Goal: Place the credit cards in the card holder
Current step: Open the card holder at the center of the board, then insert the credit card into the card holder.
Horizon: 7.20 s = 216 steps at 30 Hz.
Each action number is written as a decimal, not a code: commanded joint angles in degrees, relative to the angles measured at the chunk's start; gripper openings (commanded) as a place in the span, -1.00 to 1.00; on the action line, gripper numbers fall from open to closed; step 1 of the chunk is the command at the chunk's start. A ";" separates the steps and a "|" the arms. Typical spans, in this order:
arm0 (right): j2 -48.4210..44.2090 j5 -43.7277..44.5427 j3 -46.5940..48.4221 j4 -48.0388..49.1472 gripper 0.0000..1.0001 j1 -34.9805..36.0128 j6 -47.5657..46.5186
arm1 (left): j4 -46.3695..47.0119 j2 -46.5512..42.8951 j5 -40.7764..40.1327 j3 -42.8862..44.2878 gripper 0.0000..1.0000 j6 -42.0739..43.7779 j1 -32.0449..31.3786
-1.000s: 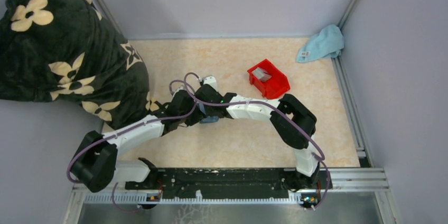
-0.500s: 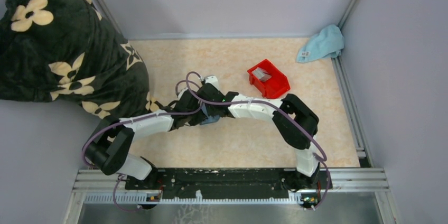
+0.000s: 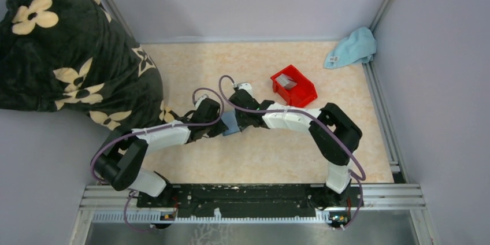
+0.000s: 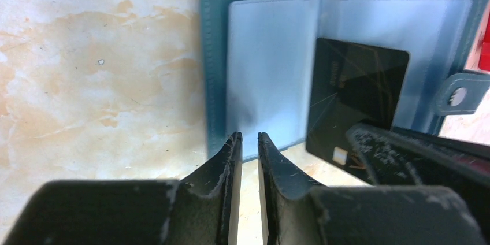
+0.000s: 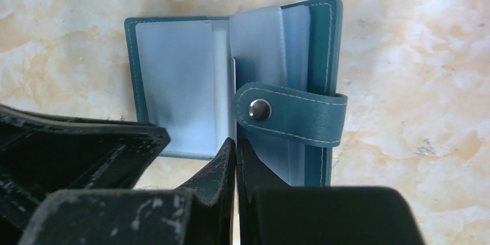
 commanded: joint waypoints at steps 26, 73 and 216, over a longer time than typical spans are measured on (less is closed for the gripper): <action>-4.51 -27.26 -15.19 25.38 -1.00 -14.48 11.14 | -1.35 4.86 -2.55 -0.48 -0.54 2.48 -0.01; 0.15 -27.87 -16.69 29.44 -1.00 -16.38 4.83 | -6.00 4.60 -3.54 -1.17 -0.56 2.72 0.01; 8.97 -35.25 -16.56 31.47 -1.00 -15.49 7.15 | -9.85 3.65 -6.12 -4.29 -0.54 0.86 0.70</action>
